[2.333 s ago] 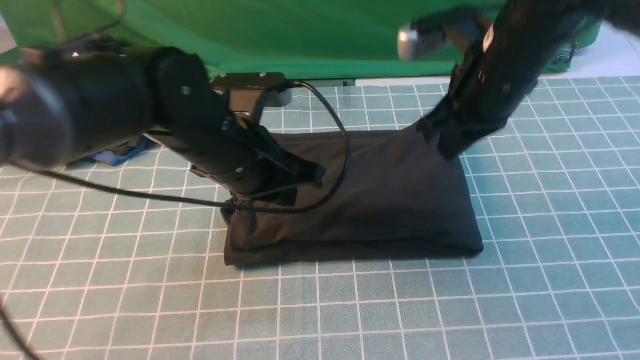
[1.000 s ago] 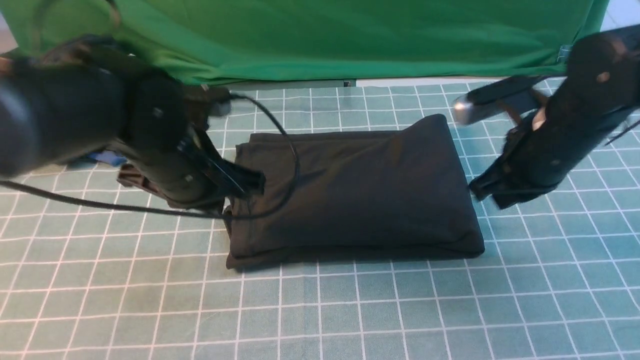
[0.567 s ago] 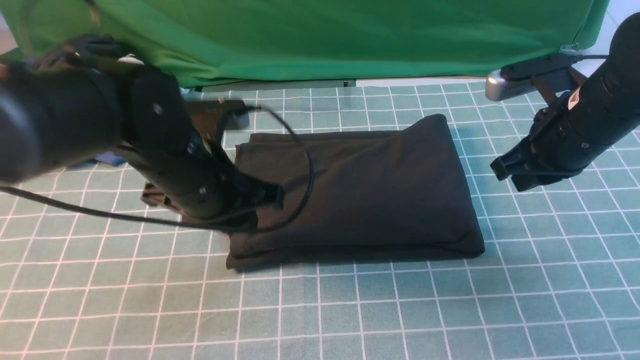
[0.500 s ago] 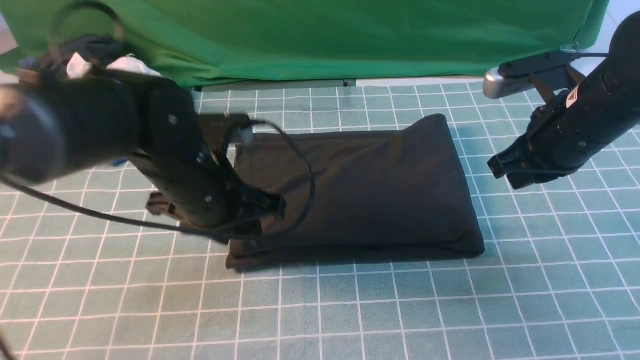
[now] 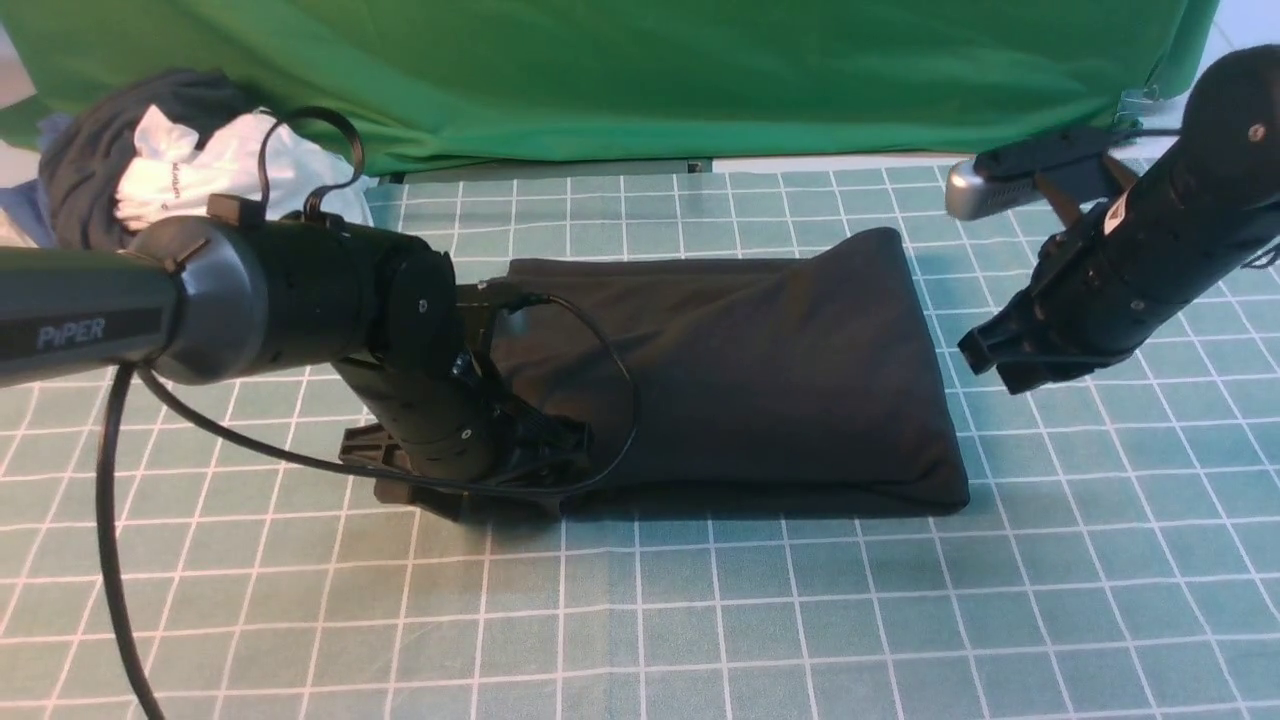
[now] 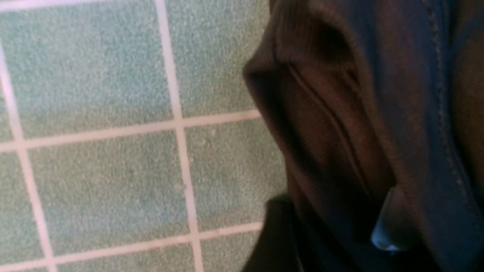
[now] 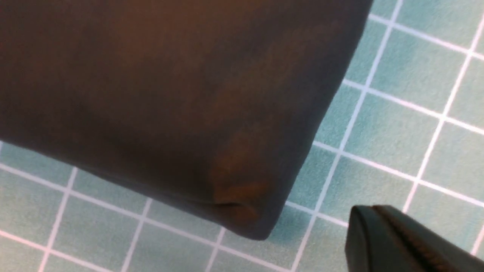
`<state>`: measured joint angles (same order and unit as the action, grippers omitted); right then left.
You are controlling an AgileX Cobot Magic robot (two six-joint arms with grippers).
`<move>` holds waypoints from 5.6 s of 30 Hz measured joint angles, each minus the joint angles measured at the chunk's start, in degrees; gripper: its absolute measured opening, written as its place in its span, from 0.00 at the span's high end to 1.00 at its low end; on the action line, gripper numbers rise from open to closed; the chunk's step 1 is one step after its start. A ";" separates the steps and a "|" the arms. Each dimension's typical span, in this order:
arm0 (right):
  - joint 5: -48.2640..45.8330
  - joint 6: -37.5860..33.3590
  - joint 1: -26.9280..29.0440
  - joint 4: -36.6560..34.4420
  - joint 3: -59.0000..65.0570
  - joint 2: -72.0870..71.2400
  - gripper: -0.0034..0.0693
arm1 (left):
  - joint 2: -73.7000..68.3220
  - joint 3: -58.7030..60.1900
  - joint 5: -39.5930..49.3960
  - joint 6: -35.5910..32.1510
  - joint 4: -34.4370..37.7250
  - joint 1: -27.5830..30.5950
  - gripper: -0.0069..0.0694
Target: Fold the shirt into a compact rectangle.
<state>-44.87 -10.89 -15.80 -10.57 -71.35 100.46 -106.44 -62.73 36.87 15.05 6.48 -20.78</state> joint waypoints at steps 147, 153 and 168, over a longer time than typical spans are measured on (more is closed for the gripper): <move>28.95 1.50 -7.71 2.85 32.50 -95.05 0.81 | 99.22 32.20 2.57 -4.50 -12.07 -0.01 0.89; 29.06 1.50 -7.71 2.85 32.50 -95.05 0.78 | 99.31 35.50 -8.79 -16.81 -8.09 4.86 0.89; 29.06 1.50 -7.71 2.90 32.50 -95.05 0.73 | 106.46 56.58 -21.63 -22.51 -1.53 21.62 0.89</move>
<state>-15.81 -9.39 -23.50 -7.67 -38.85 5.40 0.02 -6.15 15.24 -7.46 4.95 0.84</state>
